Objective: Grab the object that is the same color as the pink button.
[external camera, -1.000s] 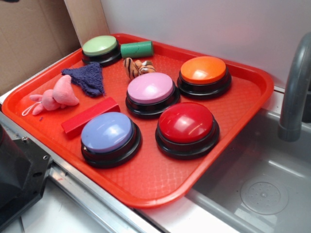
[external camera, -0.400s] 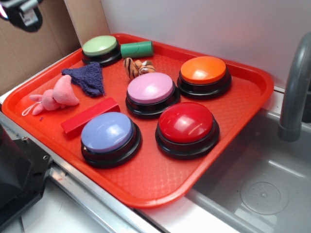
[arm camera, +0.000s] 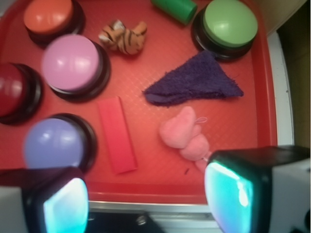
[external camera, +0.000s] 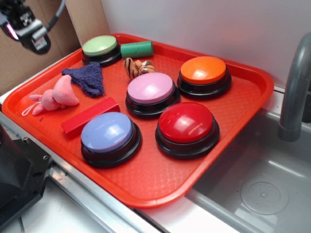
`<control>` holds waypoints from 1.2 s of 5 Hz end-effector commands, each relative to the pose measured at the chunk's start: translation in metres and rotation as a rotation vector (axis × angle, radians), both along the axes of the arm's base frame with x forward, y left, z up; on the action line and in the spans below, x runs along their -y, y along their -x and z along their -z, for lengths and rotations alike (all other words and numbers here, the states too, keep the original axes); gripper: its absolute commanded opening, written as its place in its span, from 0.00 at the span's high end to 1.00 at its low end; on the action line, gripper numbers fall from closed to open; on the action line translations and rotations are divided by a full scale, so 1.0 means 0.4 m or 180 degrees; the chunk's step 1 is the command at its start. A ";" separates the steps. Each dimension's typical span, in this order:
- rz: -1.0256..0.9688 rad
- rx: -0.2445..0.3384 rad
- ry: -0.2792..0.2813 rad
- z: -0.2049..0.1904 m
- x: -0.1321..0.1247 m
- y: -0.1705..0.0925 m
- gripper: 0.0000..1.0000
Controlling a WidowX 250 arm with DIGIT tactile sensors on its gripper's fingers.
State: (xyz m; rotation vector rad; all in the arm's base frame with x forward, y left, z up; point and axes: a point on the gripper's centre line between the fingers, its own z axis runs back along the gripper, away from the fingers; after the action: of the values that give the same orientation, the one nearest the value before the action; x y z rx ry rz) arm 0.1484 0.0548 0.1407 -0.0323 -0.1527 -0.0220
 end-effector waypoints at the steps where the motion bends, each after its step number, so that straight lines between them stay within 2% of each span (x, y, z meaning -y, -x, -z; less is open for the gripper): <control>1: -0.0169 0.0008 -0.0117 0.105 -0.068 -0.022 0.00; 2: -0.0166 -0.0114 -0.0086 0.161 -0.083 -0.027 0.00; 3: -0.0147 -0.0208 -0.0193 0.196 -0.080 -0.035 0.00; 4: -0.0067 -0.0227 -0.0074 0.244 -0.075 -0.042 0.00; 5: -0.0069 -0.0255 -0.0071 0.260 -0.076 -0.049 0.00; 6: -0.0088 -0.0391 -0.0112 0.282 -0.077 -0.056 0.00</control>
State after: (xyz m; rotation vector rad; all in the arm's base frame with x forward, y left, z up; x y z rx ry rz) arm 0.1654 0.0830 0.0234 -0.0093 -0.0048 0.0097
